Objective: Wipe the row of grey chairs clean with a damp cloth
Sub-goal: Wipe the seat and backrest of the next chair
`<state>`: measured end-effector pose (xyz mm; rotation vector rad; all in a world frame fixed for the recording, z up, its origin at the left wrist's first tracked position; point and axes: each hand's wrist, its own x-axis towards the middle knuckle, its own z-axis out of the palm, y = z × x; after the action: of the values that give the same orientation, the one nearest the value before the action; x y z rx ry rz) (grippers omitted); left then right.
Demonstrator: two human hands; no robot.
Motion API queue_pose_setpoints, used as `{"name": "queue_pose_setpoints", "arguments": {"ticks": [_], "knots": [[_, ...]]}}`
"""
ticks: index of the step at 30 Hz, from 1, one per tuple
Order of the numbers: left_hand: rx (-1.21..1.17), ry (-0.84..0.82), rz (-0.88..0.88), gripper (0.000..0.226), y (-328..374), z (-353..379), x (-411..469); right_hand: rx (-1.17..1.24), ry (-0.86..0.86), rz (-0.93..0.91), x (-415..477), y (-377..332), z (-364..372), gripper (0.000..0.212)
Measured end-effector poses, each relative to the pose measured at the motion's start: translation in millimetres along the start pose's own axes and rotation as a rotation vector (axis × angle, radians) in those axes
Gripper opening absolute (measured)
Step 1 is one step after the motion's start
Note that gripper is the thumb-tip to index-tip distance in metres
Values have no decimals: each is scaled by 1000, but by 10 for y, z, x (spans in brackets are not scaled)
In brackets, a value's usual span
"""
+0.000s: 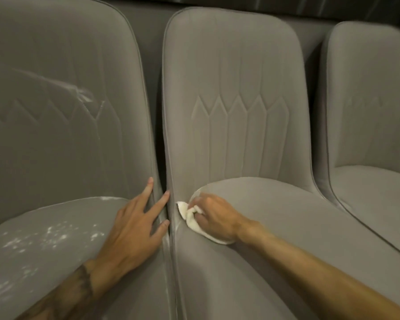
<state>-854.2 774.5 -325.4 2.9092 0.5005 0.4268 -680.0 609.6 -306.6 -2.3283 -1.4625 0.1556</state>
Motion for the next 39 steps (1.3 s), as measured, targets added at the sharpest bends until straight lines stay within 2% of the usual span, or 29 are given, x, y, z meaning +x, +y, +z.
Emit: {"name": "queue_pose_setpoints", "arguments": {"ticks": [3, 5, 9, 13, 17, 20, 23, 25, 28, 31, 34, 37, 39], "knots": [[53, -18, 32, 69, -49, -73, -20, -18, 161, 189, 124, 64, -92, 28], [71, -36, 56, 67, -63, -124, -83, -53, 209, 320, 218, 51, -103, 29], [64, -56, 63, 62, -118, -173, -288, -81, 214, 248, 133, -300, 113, 19], [39, -79, 72, 59, -181, -189, -474, -119, 276, 178, -263, -593, 321, 19], [42, -81, 82, 58, -318, -220, -608, -46, 157, 83, -521, -630, 202, 22], [15, -64, 78, 57, -420, -269, -718, -34, 230, 309, -370, -606, 173, 26], [17, -44, 63, 56, -563, -327, -834, -184, 276, 458, -271, -891, 395, 38], [15, -41, 62, 56, -664, -364, -894, -282, 294, 406, -341, -1198, 600, 44], [-9, -41, 67, 56, -772, -421, -953, -183, 289, 272, -463, -1548, 790, 30], [-43, -45, 82, 55, -826, -468, -1017, -83, 306, 346, -342, -1565, 669, 28], [-40, -74, 41, 56, -942, -494, -1077, -88, 308, 428, -187, -1530, 609, 30], [-38, -92, -27, 56, -1095, -512, -1132, -87, 239, 317, -80, -1654, 748, 27], [-35, -88, -56, 58, -1177, -531, -1177, -37, 252, 263, -6, -1644, 739, 25]]}}
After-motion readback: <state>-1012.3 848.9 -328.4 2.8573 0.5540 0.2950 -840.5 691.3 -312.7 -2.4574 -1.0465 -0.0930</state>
